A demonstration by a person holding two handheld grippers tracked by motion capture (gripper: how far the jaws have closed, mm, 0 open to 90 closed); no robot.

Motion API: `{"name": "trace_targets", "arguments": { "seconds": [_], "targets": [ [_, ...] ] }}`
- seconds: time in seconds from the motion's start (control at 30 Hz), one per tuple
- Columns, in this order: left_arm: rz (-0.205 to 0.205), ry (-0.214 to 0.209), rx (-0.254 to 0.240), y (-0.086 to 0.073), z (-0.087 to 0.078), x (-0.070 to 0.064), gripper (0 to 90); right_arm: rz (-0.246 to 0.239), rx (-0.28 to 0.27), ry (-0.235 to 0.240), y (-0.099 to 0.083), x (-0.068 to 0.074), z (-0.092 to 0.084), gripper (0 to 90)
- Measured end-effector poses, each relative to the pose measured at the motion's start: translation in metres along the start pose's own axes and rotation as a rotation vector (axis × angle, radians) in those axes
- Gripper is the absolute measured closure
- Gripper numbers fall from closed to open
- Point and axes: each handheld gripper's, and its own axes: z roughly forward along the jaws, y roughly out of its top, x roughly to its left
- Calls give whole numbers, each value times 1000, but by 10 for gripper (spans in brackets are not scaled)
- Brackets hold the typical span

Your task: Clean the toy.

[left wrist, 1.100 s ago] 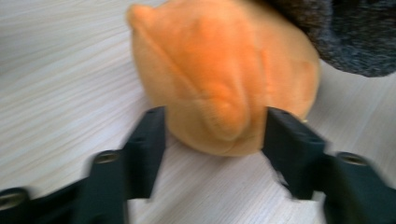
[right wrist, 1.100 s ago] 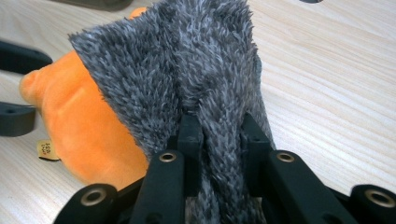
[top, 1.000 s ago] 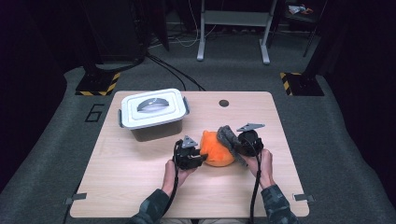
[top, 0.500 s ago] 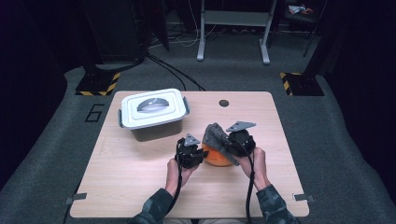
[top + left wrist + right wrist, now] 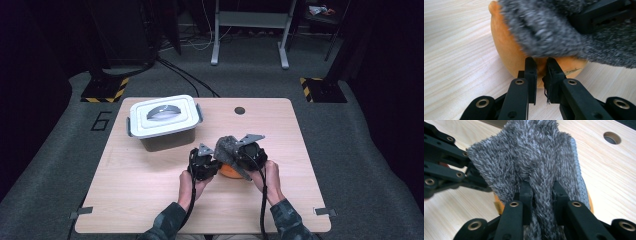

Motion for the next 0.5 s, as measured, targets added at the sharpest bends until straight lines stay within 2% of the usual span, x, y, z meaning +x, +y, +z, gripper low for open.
{"name": "trace_targets", "arguments": {
  "seconds": [0.1, 0.23, 0.4, 0.5],
  "targets": [
    [5, 0, 3, 0, 0, 1, 811, 10, 1, -5, -6, -6, -3, 753],
    [4, 0, 9, 0, 0, 2, 811, 63, -4, -18, -17, -15, -8, 753],
    [-2, -5, 3, -1, 0, 2, 810, 96, 1, -29, -30, -29, -12, 752],
    [-12, -11, -2, -1, 1, 3, 810, 138, 8, -43, -39, -38, -13, 752]
  ]
}}
